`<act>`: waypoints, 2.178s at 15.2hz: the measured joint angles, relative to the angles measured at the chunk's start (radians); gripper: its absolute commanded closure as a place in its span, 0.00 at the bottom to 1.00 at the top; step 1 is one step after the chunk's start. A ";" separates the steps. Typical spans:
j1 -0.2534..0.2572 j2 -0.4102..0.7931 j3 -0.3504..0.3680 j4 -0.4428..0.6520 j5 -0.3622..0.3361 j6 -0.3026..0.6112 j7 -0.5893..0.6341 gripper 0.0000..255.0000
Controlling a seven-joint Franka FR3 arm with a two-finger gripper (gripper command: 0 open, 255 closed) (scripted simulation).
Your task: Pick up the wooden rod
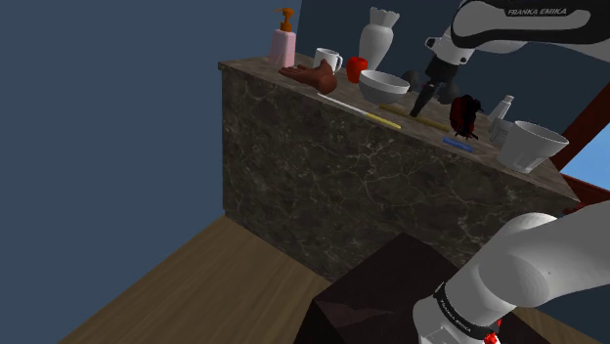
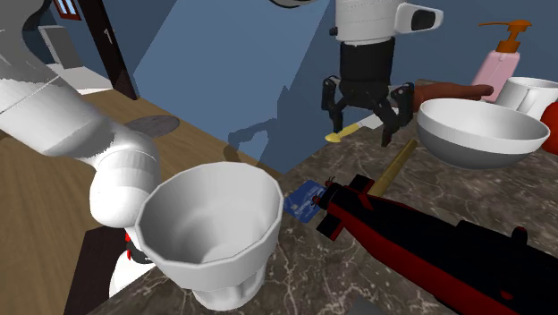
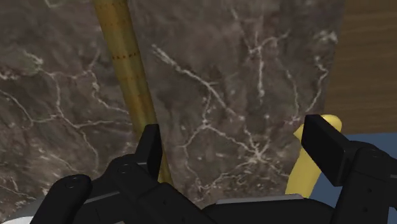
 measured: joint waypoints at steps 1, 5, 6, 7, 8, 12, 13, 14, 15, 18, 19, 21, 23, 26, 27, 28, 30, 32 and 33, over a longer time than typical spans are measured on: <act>0.003 0.028 -0.022 0.026 0.005 0.007 -0.035 0.00; 0.012 0.140 -0.104 0.130 0.040 0.028 -0.171 0.00; 0.012 0.148 -0.110 0.131 0.043 0.036 -0.182 0.00; 0.013 0.158 -0.116 0.128 0.047 0.049 -0.190 0.00; 0.013 0.163 -0.120 0.122 0.048 0.060 -0.195 0.00; 0.010 0.160 -0.123 0.067 0.044 0.113 -0.194 0.00; 0.010 0.165 -0.126 0.062 0.046 0.123 -0.197 0.00; 0.010 0.165 -0.126 0.057 0.045 0.127 -0.197 1.00; 0.010 0.165 -0.127 0.054 0.045 0.130 -0.197 1.00; 0.011 0.162 -0.125 0.056 0.047 0.131 -0.197 1.00; 0.011 0.162 -0.125 0.056 0.047 0.131 -0.197 1.00; 0.011 0.163 -0.125 0.057 0.047 0.132 -0.197 1.00; 0.011 0.162 -0.125 0.055 0.046 0.133 -0.195 1.00; 0.010 0.164 -0.125 0.068 0.046 0.118 -0.197 1.00; 0.010 0.164 -0.124 0.079 0.046 0.106 -0.198 1.00; 0.010 0.160 -0.122 0.086 0.045 0.094 -0.196 1.00; 0.011 0.160 -0.120 0.113 0.046 0.066 -0.196 1.00; 0.013 0.164 -0.118 0.142 0.049 0.041 -0.197 1.00; 0.014 0.163 -0.116 0.160 0.050 0.023 -0.196 1.00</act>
